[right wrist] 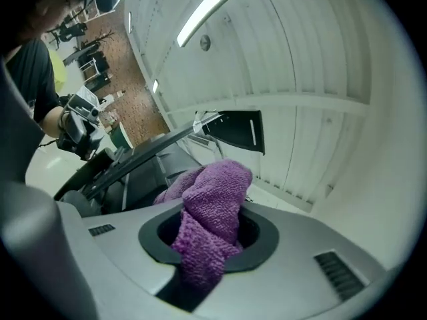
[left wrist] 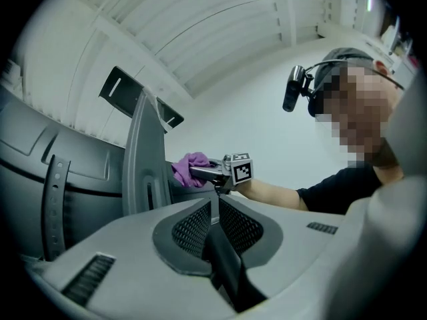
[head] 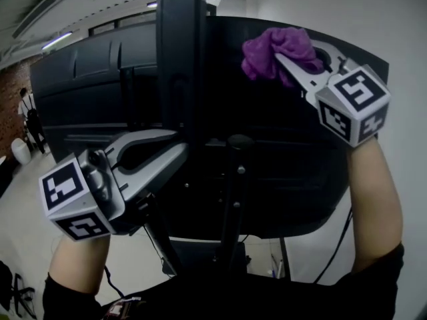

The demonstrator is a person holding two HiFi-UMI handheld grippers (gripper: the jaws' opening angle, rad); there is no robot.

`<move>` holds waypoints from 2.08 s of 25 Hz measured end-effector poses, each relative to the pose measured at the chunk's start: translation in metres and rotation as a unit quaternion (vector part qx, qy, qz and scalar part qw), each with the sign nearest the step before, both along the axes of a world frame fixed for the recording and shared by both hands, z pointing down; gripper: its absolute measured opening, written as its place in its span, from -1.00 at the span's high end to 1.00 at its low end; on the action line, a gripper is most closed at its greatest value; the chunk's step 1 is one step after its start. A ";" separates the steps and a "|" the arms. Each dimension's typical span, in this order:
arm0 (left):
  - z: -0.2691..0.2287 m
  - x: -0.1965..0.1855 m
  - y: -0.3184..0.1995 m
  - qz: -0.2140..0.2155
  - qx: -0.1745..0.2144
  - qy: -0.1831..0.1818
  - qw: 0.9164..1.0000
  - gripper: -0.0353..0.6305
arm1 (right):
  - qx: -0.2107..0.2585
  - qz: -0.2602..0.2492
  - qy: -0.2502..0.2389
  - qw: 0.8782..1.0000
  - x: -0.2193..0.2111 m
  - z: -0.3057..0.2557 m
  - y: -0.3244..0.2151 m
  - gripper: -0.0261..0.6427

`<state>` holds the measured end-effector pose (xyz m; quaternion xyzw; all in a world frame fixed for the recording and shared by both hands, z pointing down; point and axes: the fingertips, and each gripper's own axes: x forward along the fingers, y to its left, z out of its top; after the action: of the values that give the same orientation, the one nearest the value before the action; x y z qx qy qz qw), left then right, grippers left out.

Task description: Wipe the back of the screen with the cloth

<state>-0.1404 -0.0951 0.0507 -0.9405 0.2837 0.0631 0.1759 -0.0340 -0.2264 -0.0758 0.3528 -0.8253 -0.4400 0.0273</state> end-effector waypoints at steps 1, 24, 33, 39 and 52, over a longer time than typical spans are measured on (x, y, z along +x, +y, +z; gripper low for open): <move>0.000 -0.004 0.000 0.005 -0.001 -0.002 1.000 0.80 | 0.005 0.009 0.002 1.000 -0.012 -0.003 -0.005 0.60; 0.003 0.005 0.008 0.059 0.004 0.004 0.998 0.80 | 0.039 0.190 0.072 0.978 0.069 -0.002 -0.075 0.60; -0.003 0.030 0.016 0.022 0.033 0.015 0.999 0.80 | 0.007 0.298 0.045 0.954 0.253 0.006 -0.107 0.60; 0.002 0.048 0.021 0.019 0.019 0.019 0.999 0.80 | -0.004 0.374 0.011 0.927 0.331 0.007 -0.119 0.60; 0.004 0.034 0.025 0.021 0.017 0.017 0.999 0.80 | 0.056 0.145 0.113 0.981 0.118 0.036 -0.029 0.60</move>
<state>-0.1064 -0.0705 0.0549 -0.9420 0.2652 0.0874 0.1862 0.0837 -0.2555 -0.0396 0.4178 -0.7309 -0.5140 0.1645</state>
